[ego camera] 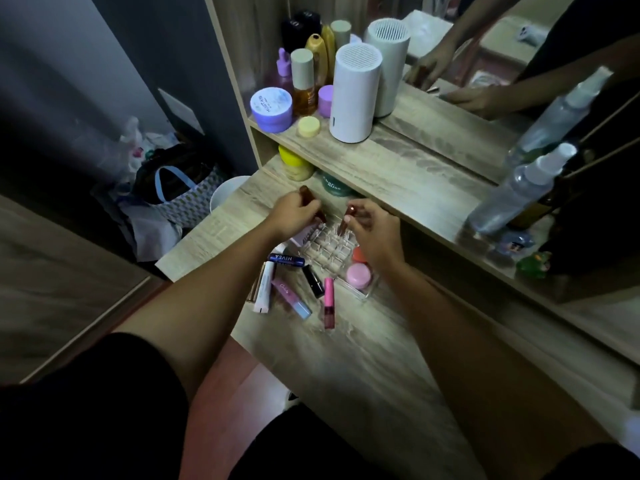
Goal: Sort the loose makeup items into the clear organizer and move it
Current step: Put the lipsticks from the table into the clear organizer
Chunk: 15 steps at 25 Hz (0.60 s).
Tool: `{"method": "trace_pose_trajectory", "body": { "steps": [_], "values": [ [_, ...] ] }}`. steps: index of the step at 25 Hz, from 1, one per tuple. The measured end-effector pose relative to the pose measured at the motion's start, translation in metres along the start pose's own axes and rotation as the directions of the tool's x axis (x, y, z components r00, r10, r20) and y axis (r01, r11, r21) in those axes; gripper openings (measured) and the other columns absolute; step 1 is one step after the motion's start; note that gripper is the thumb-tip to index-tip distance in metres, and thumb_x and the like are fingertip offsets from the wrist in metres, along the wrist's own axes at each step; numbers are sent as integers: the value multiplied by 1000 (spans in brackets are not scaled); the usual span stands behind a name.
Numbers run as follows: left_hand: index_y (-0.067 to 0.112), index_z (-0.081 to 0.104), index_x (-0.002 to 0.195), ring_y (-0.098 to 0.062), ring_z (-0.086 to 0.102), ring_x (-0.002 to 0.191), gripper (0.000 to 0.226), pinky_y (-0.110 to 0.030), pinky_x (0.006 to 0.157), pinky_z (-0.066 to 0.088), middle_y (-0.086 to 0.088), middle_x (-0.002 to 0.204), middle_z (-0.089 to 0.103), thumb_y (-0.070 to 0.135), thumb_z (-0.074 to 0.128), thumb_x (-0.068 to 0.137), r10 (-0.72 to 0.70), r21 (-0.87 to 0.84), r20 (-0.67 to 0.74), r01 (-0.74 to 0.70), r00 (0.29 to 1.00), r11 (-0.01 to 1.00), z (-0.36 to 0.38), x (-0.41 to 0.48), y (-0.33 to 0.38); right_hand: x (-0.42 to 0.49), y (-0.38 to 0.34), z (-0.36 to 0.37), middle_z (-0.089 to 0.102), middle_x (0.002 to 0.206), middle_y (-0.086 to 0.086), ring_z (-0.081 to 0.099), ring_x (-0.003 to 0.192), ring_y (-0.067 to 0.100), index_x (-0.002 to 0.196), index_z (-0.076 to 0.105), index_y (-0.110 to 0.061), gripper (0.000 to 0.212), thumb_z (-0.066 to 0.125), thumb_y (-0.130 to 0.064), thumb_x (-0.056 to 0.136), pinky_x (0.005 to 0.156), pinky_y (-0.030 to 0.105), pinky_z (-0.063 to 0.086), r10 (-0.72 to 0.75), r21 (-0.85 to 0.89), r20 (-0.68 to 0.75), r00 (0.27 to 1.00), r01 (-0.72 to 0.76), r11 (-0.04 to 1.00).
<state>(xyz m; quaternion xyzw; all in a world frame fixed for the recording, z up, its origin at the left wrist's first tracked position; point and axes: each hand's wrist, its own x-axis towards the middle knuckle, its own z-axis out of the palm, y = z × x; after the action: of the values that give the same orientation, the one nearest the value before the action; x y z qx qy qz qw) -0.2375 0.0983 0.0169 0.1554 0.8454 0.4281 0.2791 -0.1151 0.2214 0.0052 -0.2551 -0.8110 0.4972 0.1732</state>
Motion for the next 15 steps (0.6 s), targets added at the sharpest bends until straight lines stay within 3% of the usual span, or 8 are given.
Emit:
{"method": "trace_pose_trajectory", "body": {
  "steps": [2,4,6,15],
  "values": [
    [5,58,103,-29,65,92,26,-28,81,49,-17,101,70,21,61,83,102,230,31,-107,994,967,2,4,-2,1,5,3,67,86,-4,59,70,-19,105,67,-12,23,67,-3,83,64,-2,46,-7,-51,24,1000,8,999],
    [6,55,106,-27,63,93,29,-21,73,39,-16,101,69,19,66,82,164,334,59,-174,985,926,3,5,-4,4,9,7,72,96,4,66,81,0,107,68,-12,25,69,-5,82,76,13,53,14,-95,49,999,-9,995],
    [5,58,104,-27,63,95,27,-19,71,36,-16,102,69,19,66,82,195,381,76,-210,978,901,2,7,-5,6,13,10,73,100,9,67,85,12,109,67,-10,28,70,-5,82,78,21,54,50,-116,74,996,-41,992],
    [6,63,99,-25,66,91,23,-18,72,38,-14,98,72,11,70,77,282,479,112,-301,953,825,4,8,3,12,17,9,73,99,10,67,86,14,107,66,-13,30,71,-2,79,83,29,57,35,-157,152,988,-11,988]
  ]
}}
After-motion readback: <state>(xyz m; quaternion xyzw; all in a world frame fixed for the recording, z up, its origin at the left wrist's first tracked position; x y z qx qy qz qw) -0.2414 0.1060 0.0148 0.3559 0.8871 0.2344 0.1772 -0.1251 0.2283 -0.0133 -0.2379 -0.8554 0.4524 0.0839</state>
